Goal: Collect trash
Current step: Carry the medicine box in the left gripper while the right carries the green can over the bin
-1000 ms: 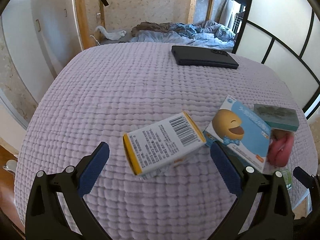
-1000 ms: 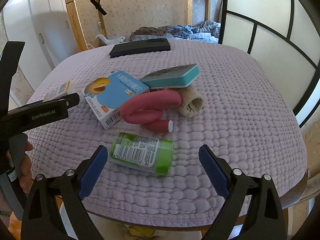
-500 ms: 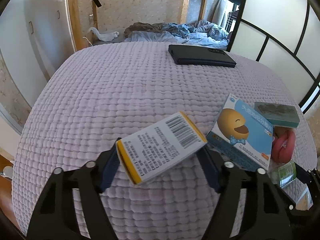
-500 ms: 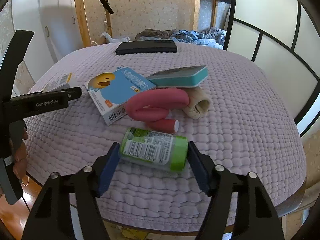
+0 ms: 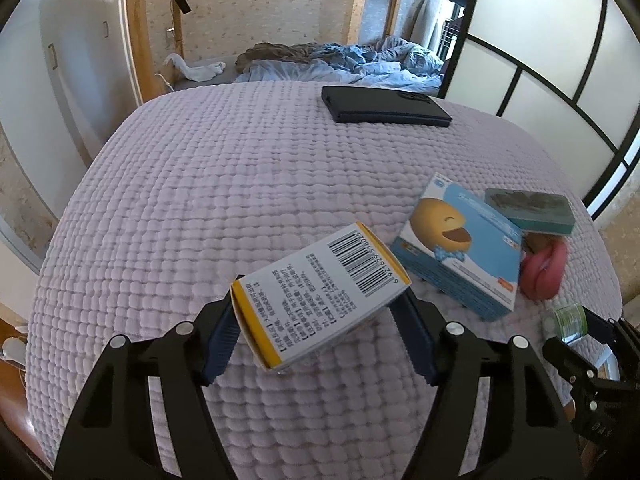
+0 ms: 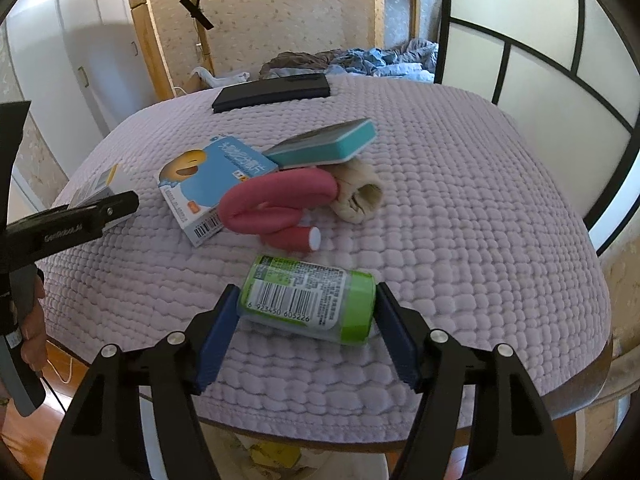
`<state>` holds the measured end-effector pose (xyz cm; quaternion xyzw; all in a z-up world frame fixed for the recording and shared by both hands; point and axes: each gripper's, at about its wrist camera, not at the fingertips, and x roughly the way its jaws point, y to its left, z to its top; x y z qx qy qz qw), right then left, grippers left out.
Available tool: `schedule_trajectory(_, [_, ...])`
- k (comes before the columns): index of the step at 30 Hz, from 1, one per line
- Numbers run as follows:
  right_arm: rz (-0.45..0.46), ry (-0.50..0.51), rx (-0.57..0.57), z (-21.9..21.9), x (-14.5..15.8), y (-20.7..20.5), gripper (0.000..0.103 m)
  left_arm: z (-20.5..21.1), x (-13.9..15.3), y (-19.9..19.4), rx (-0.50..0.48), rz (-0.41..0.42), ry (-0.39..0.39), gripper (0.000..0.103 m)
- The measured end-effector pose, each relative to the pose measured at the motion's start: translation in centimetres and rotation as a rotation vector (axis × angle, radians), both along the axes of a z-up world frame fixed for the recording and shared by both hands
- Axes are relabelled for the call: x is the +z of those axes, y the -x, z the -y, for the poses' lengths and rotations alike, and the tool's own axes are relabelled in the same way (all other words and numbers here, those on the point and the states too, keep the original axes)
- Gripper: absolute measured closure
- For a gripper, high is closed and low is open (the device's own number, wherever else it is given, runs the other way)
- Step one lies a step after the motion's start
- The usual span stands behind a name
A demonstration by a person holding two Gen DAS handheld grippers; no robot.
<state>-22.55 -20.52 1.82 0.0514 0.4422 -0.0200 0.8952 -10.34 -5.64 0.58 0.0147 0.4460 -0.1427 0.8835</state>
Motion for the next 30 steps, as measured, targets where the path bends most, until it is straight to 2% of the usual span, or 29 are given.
schedule_trajectory(14, [-0.013, -0.023, -0.02, 1.2, 0.9, 2.6, 0.036, 0.7, 0.6, 2.8, -0.073, -0.019, 0.011, 0.032])
schedule_trajectory(30, [-0.01, -0.02, -0.004, 0.5, 1.8, 5.1, 0.036, 0.7, 0.9, 6.6, -0.139, -0.032, 0.004, 0.032])
